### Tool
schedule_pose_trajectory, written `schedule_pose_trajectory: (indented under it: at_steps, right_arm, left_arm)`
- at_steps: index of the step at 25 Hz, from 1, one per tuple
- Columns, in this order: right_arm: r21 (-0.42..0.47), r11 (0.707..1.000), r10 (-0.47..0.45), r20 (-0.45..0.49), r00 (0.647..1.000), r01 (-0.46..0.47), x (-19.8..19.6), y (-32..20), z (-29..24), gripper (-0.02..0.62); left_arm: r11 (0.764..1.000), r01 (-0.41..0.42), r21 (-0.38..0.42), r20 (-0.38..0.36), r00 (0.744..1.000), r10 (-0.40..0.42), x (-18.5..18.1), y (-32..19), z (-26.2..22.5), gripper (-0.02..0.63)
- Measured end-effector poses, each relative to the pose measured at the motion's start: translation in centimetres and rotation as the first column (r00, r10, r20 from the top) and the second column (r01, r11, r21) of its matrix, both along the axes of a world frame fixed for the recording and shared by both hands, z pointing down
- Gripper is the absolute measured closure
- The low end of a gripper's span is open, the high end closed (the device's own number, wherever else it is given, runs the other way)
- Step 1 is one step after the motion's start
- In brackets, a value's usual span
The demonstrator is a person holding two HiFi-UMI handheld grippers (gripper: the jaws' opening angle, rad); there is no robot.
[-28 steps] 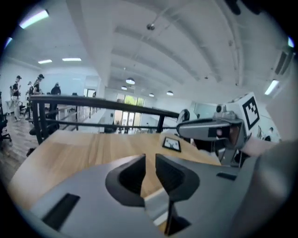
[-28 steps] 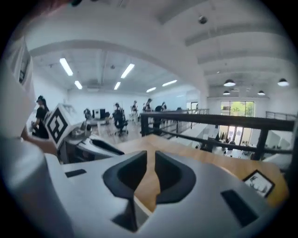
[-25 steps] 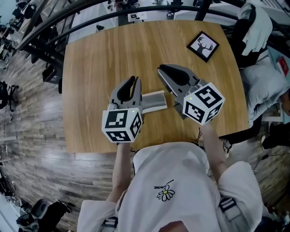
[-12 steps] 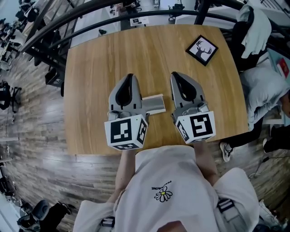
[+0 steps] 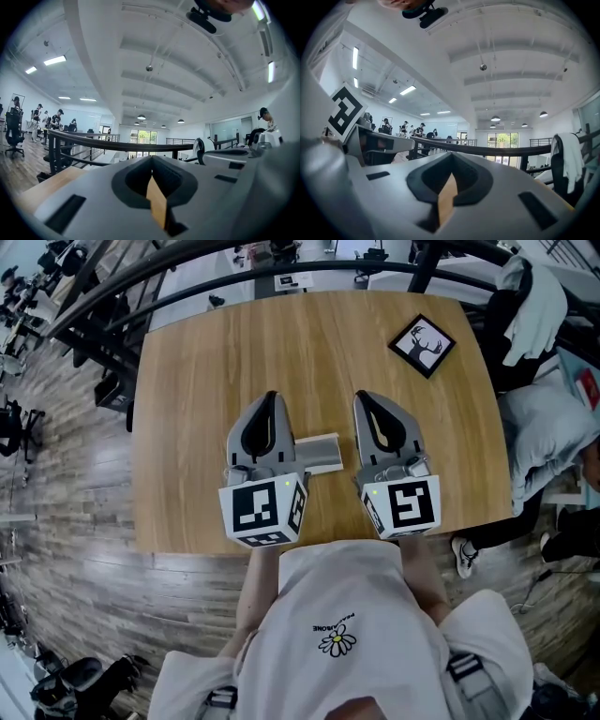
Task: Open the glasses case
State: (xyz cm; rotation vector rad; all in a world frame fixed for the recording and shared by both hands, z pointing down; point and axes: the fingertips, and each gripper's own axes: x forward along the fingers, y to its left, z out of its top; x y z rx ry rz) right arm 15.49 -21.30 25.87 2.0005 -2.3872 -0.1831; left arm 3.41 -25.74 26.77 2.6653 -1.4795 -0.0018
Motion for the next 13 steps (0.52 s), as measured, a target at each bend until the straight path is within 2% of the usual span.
schedule_pose_trajectory:
  at_steps: [13]
  right_arm:
    - [-0.001, 1.000, 0.001, -0.011, 1.000, -0.001, -0.05, 0.17, -0.12, 0.591]
  left_arm:
    - [1.000, 0.008, 0.001, -0.004, 1.000, -0.008, -0.50, 0.11, -0.12, 0.589]
